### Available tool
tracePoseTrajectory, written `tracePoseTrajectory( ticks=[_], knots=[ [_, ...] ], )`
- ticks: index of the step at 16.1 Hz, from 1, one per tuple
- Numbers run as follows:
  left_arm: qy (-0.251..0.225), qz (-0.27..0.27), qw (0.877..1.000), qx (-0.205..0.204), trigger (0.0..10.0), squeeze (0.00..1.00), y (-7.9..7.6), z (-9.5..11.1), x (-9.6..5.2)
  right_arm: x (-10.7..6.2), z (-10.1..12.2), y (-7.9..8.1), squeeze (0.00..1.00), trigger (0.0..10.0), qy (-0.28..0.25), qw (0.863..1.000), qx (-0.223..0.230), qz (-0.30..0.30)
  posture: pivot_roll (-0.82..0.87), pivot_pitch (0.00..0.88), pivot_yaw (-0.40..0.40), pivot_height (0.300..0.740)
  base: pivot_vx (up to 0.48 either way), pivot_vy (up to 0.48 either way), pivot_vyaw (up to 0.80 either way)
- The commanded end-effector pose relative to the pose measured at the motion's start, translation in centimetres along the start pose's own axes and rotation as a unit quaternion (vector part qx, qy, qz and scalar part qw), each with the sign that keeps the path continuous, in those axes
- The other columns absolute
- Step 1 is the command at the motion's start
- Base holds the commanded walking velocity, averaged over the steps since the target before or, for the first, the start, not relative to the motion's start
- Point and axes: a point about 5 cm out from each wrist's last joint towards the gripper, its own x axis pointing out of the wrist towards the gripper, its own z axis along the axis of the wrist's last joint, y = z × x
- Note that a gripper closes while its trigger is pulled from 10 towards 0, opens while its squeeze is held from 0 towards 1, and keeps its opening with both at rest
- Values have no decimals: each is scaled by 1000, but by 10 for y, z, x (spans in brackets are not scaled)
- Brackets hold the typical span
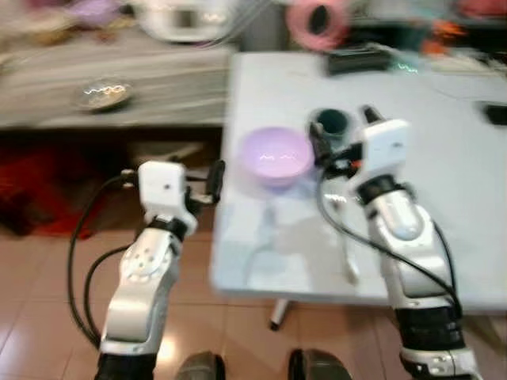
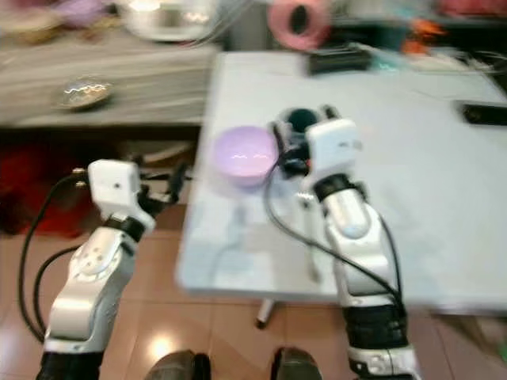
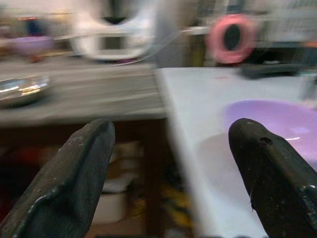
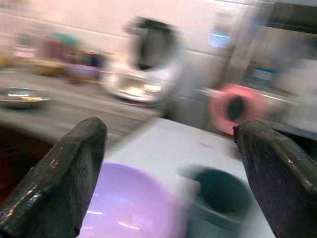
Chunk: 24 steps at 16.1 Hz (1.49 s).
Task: Setting the table
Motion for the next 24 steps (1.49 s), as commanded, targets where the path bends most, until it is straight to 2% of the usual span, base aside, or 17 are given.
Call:
tracePoseTrajectory(
  ticks=[1,3,5,10,14,15,16,21,24],
  knots=[
    [3,3,1000,2,10000,0,0,1,-1,2,-2,0,0,10000,8,1000,-7,23,-27,103,48,740,0,0,0],
    [8,5,1000,-5,10000,0,0,-1,-2,8,-5,5,0,10000,21,997,-20,75,-29,111,50,740,0,0,0],
    [12,6,1000,-7,10000,0,0,-2,-2,13,-13,12,0,10000,48,988,-61,130,-27,115,50,740,0,0,0],
    [22,2,1000,-17,10000,0,-2,-5,-5,20,-26,10,0,10000,110,972,-99,184,-26,124,43,740,0,0,0],
    [25,-5,999,-19,10000,0,-4,-6,-4,20,-37,16,0,10000,133,955,-122,235,-28,125,43,740,0,0,0],
    [26,-6,999,-19,10000,0,-4,-6,-4,19,-38,18,0,3255,137,949,-127,255,-27,126,43,740,0,0,0],
    [27,-7,999,-19,10000,0,-4,-6,-4,20,-37,18,0,0,139,947,-131,260,-26,126,42,740,0,0,0],
    [36,-15,999,-19,10000,0,-7,-9,-5,17,-45,17,0,0,181,925,-163,293,-20,134,43,740,0,0,0],
    [37,-17,999,-19,10000,0,-7,-9,-5,16,-48,14,0,0,198,922,-158,292,-19,133,44,740,0,0,0]
  ],
)
